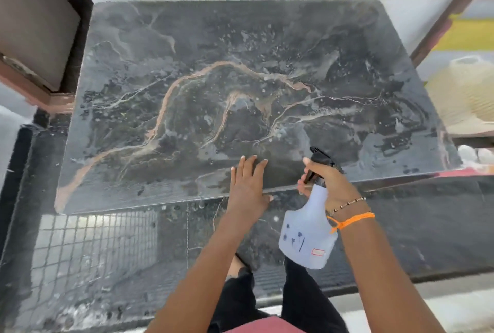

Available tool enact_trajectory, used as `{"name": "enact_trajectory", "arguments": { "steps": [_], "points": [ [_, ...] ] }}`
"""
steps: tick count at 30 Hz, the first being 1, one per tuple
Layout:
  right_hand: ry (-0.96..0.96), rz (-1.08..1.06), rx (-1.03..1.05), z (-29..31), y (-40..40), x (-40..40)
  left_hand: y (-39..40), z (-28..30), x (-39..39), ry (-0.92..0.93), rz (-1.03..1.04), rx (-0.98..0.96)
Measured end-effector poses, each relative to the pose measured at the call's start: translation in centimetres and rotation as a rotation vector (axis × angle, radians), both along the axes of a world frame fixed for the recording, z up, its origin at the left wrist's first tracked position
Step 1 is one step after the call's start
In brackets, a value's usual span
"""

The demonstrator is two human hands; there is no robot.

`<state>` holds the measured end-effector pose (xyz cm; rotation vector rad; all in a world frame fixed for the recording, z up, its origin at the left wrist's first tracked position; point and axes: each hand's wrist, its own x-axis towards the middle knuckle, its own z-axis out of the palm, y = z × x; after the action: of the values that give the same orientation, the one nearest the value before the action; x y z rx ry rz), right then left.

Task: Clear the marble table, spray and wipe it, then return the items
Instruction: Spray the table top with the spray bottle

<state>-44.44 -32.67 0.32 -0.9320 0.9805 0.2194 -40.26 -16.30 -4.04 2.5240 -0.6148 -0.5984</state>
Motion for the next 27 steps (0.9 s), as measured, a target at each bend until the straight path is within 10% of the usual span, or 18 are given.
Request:
{"name": "enact_trajectory", "arguments": {
  "steps": [15,27],
  "points": [
    [0.01,-0.222,-0.066,-2.0,-19.2,-9.8,-20.1,0.9,-4.3,-0.058,-0.439,-0.059],
    [-0.114,-0.213,-0.137,-3.0,-27.0,-12.5,-29.3,0.0,-7.7,-0.094,-0.318,0.094]
  ]
}}
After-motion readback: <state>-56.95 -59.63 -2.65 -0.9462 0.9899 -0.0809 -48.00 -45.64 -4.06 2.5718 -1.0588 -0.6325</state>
